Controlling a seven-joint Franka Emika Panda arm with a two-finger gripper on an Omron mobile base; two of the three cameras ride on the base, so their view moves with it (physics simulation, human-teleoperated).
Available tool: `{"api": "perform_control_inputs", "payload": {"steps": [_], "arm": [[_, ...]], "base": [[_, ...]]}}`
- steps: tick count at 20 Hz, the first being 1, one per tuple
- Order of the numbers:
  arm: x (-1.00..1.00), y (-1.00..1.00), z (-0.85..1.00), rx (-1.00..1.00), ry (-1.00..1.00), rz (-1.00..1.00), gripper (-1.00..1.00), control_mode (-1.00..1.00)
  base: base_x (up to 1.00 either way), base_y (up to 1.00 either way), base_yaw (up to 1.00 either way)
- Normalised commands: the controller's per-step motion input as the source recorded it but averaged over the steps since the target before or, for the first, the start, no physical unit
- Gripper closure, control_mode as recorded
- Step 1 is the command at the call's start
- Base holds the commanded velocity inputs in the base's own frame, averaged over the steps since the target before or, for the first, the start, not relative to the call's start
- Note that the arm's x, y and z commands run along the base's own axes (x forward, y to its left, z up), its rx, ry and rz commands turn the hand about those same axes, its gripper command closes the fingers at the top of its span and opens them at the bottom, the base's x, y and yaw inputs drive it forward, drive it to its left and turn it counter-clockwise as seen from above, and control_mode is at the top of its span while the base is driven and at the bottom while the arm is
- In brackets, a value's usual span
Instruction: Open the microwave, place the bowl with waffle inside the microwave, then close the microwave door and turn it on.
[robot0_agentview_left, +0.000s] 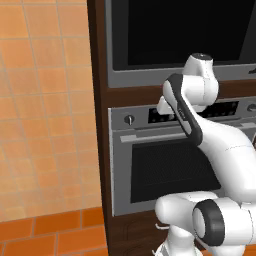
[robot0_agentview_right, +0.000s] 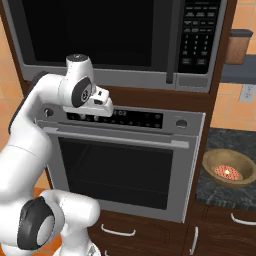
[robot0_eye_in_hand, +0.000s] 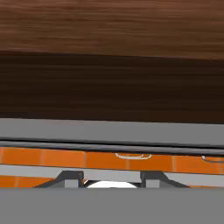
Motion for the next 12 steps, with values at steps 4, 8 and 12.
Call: {"api": "perform_control_inputs", "payload": {"steps": [4,8,12], "arm": [[-0.57,-0.16,0.01,0.04,-0.24,-0.04,-1.0,-1.0],[-0.82,-0.33,0.2,0.08,-0.45,-0.16,-1.0,-1.0],[-0.42,-0.35,0.8,0.04,-0.59,-0.16,-1.0,-1.0]], "base": [[0.0,0.0,0.0],[0.0,0.0,0.0],[0.0,0.0,0.0]]}}
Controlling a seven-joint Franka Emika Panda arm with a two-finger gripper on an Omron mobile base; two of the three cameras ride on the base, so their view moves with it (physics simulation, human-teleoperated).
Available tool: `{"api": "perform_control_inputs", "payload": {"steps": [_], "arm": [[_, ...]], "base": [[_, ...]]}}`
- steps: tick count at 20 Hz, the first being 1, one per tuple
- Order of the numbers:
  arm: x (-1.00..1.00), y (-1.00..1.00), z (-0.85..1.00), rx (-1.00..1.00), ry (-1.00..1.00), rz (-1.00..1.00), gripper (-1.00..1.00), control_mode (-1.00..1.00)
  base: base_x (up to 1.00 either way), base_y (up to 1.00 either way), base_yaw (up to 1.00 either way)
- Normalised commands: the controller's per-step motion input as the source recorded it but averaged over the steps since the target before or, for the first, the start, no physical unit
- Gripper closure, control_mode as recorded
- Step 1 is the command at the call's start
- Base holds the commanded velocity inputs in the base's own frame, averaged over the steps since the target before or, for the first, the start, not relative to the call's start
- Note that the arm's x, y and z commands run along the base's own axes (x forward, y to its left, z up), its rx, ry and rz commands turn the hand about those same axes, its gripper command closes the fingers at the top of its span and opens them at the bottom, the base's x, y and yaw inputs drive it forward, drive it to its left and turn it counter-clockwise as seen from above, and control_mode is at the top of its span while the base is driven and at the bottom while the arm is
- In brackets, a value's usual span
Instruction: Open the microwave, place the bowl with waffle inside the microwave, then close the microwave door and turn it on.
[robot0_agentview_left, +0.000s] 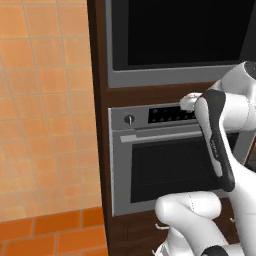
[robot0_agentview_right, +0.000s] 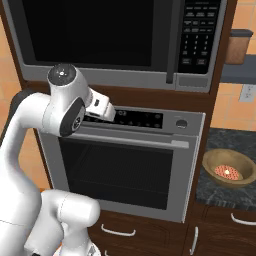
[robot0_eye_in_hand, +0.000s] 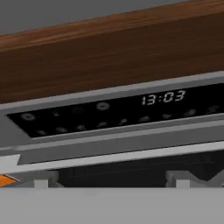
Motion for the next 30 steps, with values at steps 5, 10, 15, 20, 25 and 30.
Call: {"api": "perform_control_inputs", "payload": {"steps": [5,10,15,20,25,30], "arm": [[-0.55,-0.88,0.99,0.0,-0.64,-0.13,-1.0,-1.0],[-0.48,-1.0,0.87,0.0,-0.45,-0.13,-1.0,-1.0],[-0.05,-0.95,0.52,0.01,-0.27,-0.18,-1.0,-1.0],[0.73,-0.57,0.04,0.08,-0.02,0.0,-1.0,-1.0],[0.51,-0.56,0.25,0.11,0.0,0.02,-1.0,-1.0],[0.6,-0.22,0.02,0.05,0.07,0.05,-1.0,-1.0]], "base": [[0.0,0.0,0.0],[0.0,0.0,0.0],[0.0,0.0,0.0],[0.0,0.0,0.0],[0.0,0.0,0.0],[0.0,0.0,0.0]]}}
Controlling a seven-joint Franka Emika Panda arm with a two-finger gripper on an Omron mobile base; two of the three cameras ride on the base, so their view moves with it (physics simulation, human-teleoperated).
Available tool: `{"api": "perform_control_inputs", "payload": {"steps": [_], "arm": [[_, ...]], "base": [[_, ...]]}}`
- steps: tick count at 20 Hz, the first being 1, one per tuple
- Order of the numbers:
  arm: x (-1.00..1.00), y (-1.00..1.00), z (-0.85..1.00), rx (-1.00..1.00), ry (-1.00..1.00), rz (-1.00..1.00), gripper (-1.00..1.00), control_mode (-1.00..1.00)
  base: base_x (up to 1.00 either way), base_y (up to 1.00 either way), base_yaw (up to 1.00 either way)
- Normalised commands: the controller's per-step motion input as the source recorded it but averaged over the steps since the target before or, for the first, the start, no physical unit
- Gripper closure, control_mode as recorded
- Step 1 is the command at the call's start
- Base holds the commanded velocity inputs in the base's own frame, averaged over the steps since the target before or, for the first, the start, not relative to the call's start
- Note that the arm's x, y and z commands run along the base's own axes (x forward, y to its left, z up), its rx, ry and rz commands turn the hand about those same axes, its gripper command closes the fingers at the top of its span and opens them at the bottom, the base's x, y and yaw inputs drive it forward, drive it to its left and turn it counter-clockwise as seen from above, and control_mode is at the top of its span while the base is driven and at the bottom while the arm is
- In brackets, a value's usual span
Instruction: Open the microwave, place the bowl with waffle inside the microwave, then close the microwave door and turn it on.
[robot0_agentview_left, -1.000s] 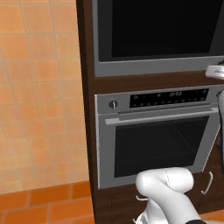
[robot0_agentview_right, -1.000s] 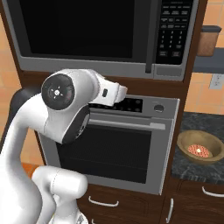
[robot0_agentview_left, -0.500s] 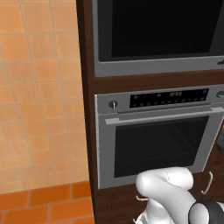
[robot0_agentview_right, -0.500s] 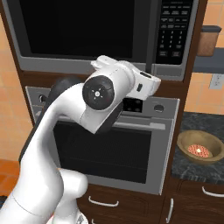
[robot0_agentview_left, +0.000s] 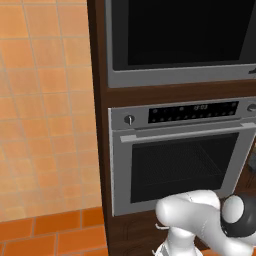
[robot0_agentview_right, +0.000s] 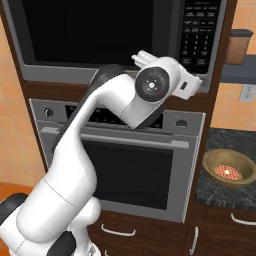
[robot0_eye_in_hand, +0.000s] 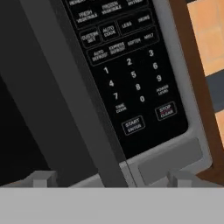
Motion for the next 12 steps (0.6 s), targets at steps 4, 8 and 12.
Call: {"api": "perform_control_inputs", "payload": {"steps": [4,8,12], "arm": [[0.54,-0.2,0.0,0.03,0.14,0.07,-1.0,-1.0],[0.57,-0.19,-0.01,0.0,0.04,0.05,-1.0,-1.0],[0.49,-0.16,-0.11,0.0,0.0,0.05,-1.0,-1.0]], "base": [[0.0,0.0,0.0],[0.0,0.0,0.0],[0.0,0.0,0.0]]}}
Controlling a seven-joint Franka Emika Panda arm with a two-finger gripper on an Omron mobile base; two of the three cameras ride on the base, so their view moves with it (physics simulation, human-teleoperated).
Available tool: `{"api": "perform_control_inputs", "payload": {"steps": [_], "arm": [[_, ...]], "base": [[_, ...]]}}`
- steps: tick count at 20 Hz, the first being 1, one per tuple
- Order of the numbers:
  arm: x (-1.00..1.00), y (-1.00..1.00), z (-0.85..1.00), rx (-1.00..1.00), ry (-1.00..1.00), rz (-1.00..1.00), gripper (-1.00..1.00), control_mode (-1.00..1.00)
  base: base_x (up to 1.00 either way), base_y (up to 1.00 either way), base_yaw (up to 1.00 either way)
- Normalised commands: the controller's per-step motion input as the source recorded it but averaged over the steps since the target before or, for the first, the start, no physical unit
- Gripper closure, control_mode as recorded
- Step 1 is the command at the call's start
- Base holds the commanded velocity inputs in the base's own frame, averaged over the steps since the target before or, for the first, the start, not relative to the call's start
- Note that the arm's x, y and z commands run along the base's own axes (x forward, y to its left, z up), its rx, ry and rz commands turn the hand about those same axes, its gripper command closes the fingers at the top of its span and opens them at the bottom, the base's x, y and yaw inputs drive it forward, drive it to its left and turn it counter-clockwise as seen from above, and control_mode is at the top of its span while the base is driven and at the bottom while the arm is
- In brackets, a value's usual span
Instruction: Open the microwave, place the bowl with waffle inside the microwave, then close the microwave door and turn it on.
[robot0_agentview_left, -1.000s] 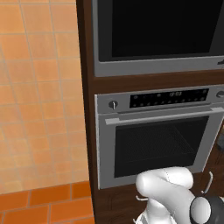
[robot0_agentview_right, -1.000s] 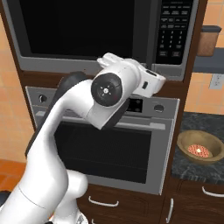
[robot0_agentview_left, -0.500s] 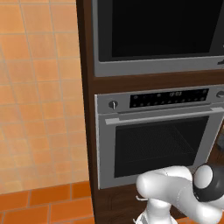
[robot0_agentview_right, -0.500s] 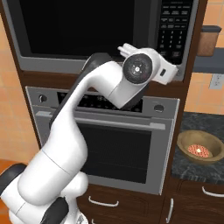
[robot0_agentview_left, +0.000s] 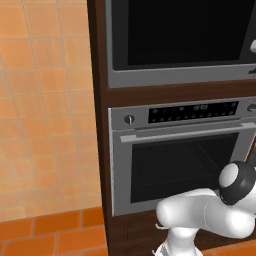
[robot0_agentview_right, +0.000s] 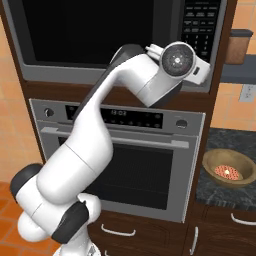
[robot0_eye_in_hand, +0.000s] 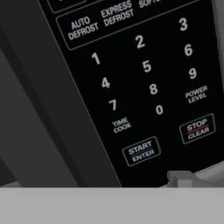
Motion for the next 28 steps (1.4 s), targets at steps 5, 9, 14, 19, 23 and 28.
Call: {"api": "perform_control_inputs", "payload": {"steps": [5,9,14,19,23,28], "arm": [[0.39,-0.12,-0.21,0.0,-0.05,0.04,-1.0,-1.0],[0.11,0.0,-0.46,-0.01,-0.18,0.01,-1.0,-1.0],[0.28,0.0,-0.19,0.0,-0.06,0.0,1.0,-1.0],[0.1,0.0,0.0,0.0,0.0,0.0,1.0,-1.0],[0.0,0.0,0.0,0.0,0.0,0.0,1.0,-1.0],[-0.39,0.0,0.0,0.0,0.0,0.01,1.0,-1.0]], "base": [[0.0,0.0,0.0],[0.0,0.0,0.0],[0.0,0.0,0.0],[0.0,0.0,0.0],[0.0,0.0,0.0],[0.0,0.0,0.0]]}}
